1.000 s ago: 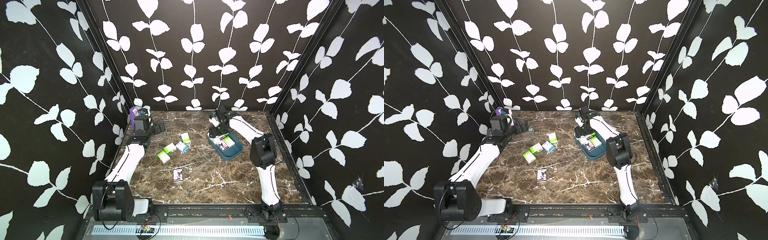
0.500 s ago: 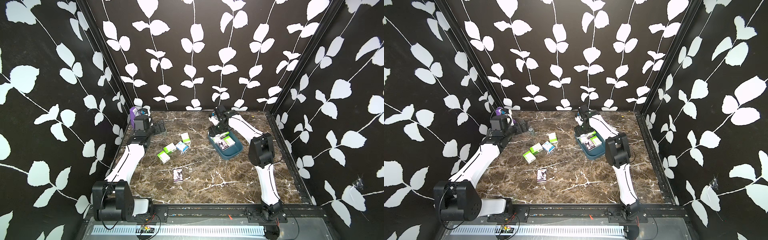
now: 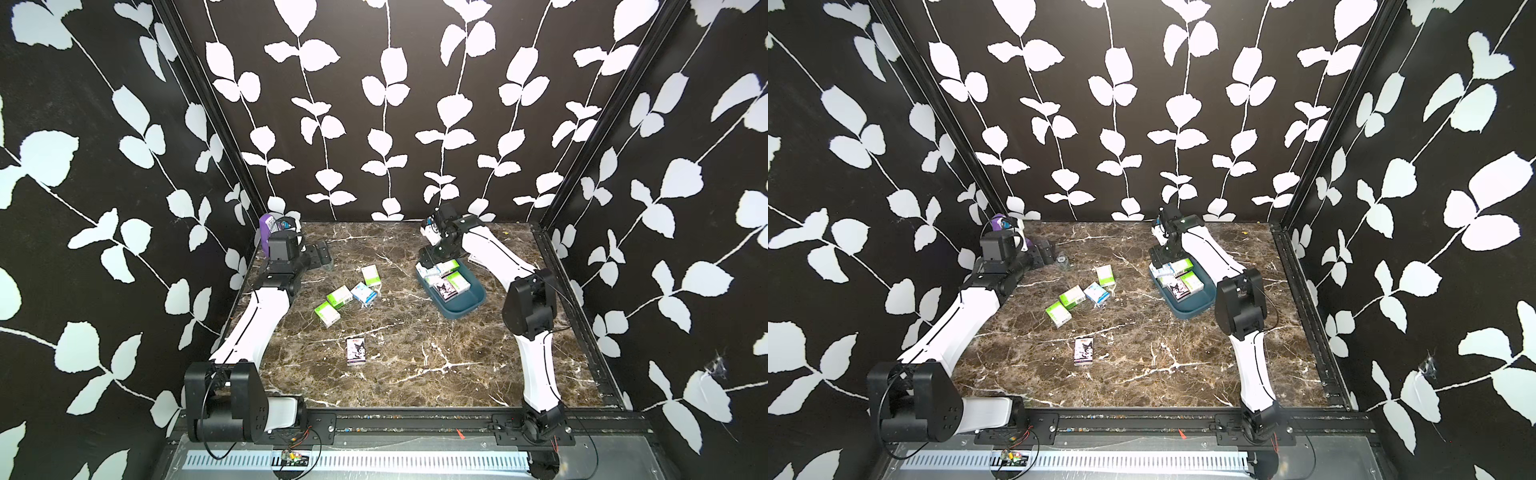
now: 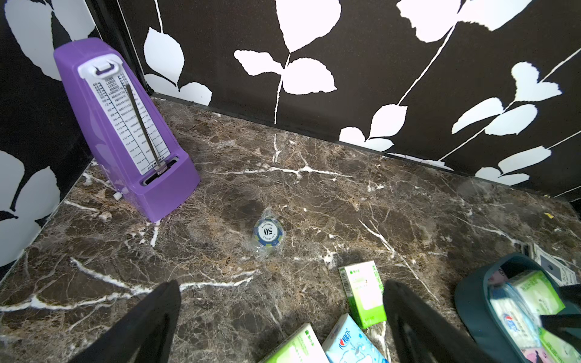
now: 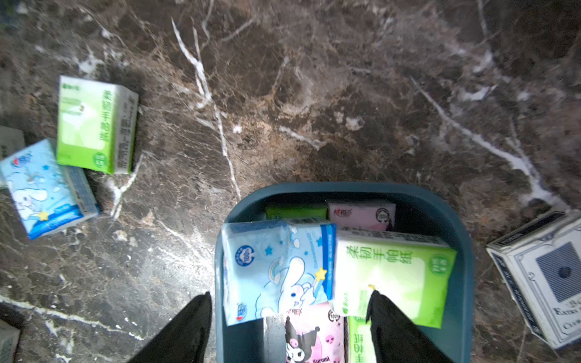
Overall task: Put the pocket tissues into the storage box
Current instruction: Place the pocket tissues in the storage box, then adjust the pocket tissues in the storage box.
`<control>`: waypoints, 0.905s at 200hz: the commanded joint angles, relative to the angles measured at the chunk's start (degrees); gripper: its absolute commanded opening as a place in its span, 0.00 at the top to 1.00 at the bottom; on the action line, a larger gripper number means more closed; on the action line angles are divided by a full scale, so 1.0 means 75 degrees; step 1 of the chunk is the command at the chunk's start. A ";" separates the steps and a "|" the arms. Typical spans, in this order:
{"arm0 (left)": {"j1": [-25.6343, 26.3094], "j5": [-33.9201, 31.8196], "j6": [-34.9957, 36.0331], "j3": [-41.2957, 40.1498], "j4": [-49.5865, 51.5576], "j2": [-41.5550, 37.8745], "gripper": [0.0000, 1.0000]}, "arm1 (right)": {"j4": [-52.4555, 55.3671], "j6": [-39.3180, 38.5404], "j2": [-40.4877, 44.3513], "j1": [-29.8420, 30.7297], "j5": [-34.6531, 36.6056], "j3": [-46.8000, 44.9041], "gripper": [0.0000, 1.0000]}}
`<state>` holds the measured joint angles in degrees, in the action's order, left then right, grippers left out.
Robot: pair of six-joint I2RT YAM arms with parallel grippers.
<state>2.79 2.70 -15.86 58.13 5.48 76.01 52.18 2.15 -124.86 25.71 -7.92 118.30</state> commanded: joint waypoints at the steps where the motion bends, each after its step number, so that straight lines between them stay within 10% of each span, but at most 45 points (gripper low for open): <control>1: -0.0033 0.0068 -0.0007 0.0086 -0.0045 -0.0088 0.01 | -0.0318 0.0194 0.0514 0.0059 -0.0093 -0.0317 0.23; 181: -0.0032 0.0074 0.0018 0.0172 -0.0028 -0.0056 0.01 | -0.0543 0.0329 -0.0324 0.0454 0.0060 -0.0656 0.54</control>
<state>2.79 2.79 -15.86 58.13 5.48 76.01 47.83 4.56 -126.37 28.80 -8.99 113.62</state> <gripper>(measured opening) 0.990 0.481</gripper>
